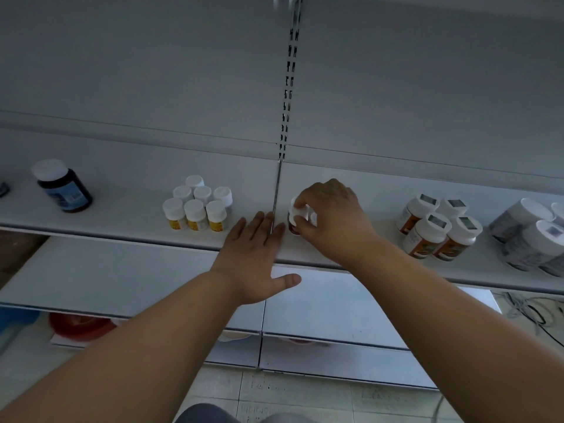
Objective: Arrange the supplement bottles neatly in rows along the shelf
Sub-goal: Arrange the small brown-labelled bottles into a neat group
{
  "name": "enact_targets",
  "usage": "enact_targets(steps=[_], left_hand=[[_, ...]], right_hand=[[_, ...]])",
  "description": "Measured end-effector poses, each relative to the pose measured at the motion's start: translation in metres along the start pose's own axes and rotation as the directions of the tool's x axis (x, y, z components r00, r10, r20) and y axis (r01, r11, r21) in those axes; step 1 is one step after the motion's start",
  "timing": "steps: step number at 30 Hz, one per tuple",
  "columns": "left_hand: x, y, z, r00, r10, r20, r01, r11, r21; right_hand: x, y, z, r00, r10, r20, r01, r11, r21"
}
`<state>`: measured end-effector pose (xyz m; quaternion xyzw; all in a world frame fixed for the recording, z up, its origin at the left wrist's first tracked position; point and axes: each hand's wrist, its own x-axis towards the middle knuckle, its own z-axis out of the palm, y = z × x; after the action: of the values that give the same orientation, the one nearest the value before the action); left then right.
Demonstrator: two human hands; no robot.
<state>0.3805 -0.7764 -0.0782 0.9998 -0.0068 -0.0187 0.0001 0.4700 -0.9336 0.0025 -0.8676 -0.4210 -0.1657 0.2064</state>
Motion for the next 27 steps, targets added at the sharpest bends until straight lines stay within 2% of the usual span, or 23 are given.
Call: enact_targets(steps=[7,13,15,18,21,24,27], left_hand=[[0.0,0.0,0.001,1.0,0.001,0.005,-0.001,1.0,-0.001],[0.0,0.0,0.0,1.0,0.004,0.005,-0.004,1.0,-0.003],[0.0,0.0,0.0,1.0,0.002,0.003,-0.002,1.0,-0.002],[-0.001,0.0,-0.002,1.0,0.002,0.006,-0.002,1.0,0.008],[-0.001,0.0,-0.003,1.0,0.001,0.013,-0.001,1.0,0.011],[-0.001,0.001,-0.003,1.0,-0.002,0.02,0.002,1.0,0.018],[-0.001,0.002,-0.004,1.0,-0.003,0.027,0.002,1.0,0.021]], right_hand=[[-0.009,0.008,0.015,0.999,-0.029,0.017,0.03,0.996,-0.087],[0.004,0.01,0.008,0.998,0.059,-0.03,-0.059,0.998,0.009],[0.018,0.008,0.003,0.99,0.12,0.072,-0.118,0.992,-0.033],[0.035,0.006,0.004,0.942,0.211,0.26,-0.184,0.975,-0.127],[0.043,0.006,0.008,0.913,0.262,0.312,-0.236,0.965,-0.117],[0.043,0.006,0.007,0.923,0.264,0.278,-0.235,0.963,-0.133],[0.036,0.007,0.008,0.974,0.213,0.072,-0.206,0.974,-0.092]])
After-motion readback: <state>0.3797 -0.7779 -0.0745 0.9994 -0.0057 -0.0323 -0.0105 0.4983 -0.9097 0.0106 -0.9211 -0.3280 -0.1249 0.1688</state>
